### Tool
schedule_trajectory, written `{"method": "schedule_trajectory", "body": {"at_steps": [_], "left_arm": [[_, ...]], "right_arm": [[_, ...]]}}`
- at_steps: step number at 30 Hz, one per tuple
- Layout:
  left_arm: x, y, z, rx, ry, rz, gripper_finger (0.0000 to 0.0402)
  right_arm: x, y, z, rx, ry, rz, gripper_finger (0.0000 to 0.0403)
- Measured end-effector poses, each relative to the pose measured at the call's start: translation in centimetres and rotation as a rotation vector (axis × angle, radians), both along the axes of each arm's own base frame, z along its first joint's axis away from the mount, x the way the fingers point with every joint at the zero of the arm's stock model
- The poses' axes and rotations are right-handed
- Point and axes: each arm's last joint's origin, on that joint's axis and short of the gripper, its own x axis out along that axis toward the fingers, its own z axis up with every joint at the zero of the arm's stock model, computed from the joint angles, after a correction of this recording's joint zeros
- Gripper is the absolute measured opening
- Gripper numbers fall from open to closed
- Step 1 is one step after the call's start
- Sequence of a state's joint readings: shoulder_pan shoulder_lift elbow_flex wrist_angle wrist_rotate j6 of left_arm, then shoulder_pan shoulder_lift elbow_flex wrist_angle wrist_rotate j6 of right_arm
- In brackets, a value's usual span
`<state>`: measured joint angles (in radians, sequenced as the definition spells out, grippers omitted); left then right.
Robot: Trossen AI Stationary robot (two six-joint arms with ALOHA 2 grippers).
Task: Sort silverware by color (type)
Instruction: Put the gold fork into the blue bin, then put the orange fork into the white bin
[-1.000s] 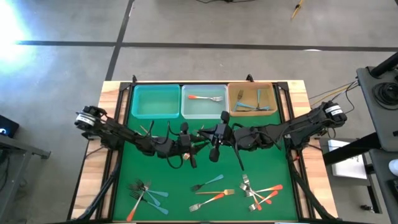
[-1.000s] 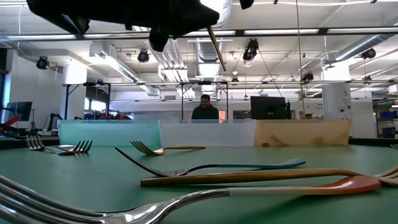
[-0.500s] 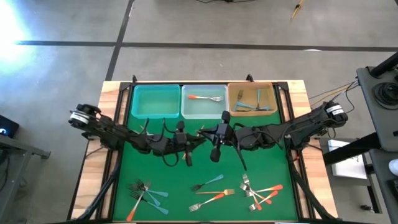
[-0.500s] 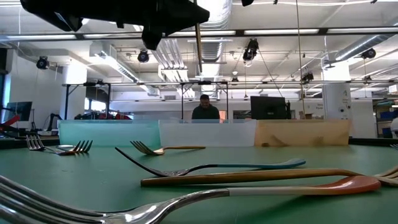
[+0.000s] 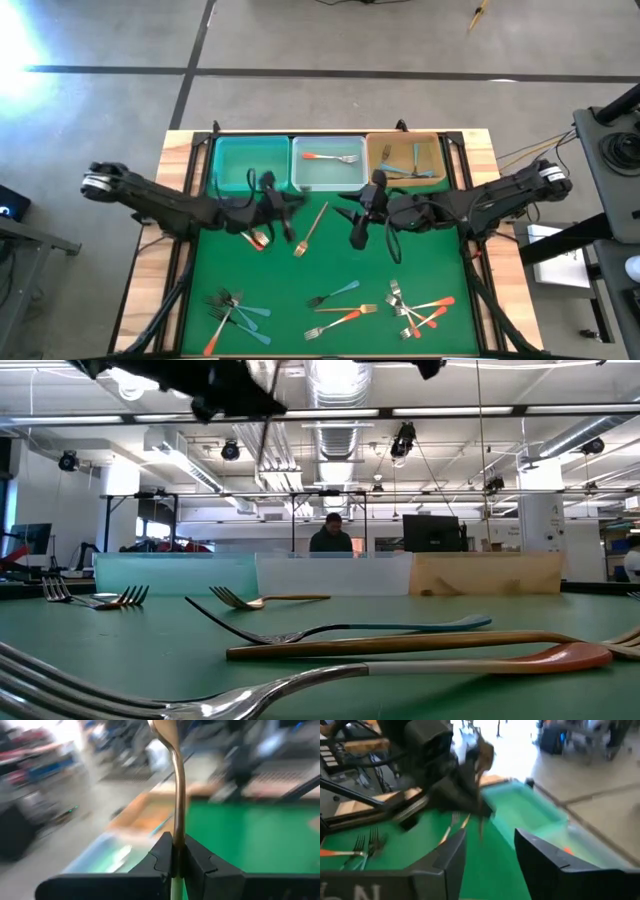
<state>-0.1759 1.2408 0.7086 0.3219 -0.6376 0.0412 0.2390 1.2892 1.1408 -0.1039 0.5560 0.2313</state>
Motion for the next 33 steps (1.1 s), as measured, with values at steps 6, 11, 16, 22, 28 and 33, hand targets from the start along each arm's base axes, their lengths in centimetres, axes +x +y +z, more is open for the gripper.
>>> {"method": "schedule_trajectory", "body": {"at_steps": [6,11,16,22,28,33], "left_arm": [[-4.5,6.4,0.0,-0.026,0.256,0.313,0.0005],[-7.9,13.4,-0.4,-0.096,0.379,0.523,0.0005],[-11.3,20.0,-2.1,-0.369,0.335,0.420,0.0005],[-14.3,24.6,-4.8,-0.559,0.286,0.374,0.0037],[-13.4,25.2,-5.7,-0.599,0.383,0.291,0.0047],[-12.4,25.2,-3.9,-0.635,0.464,0.269,0.0048]], "right_arm": [[-2.1,-0.7,-1.6,0.048,0.228,-0.055,0.0167],[-2.4,-1.5,-3.0,0.029,0.370,-0.100,0.0151],[-1.8,-2.3,-4.1,-0.016,0.441,-0.134,0.0137],[-1.0,-2.9,-5.6,-0.046,0.520,-0.150,0.0132],[-0.7,-3.1,-6.6,-0.057,0.577,-0.159,0.0132],[-0.7,-3.3,-6.7,-0.058,0.594,-0.166,0.0132]]}}
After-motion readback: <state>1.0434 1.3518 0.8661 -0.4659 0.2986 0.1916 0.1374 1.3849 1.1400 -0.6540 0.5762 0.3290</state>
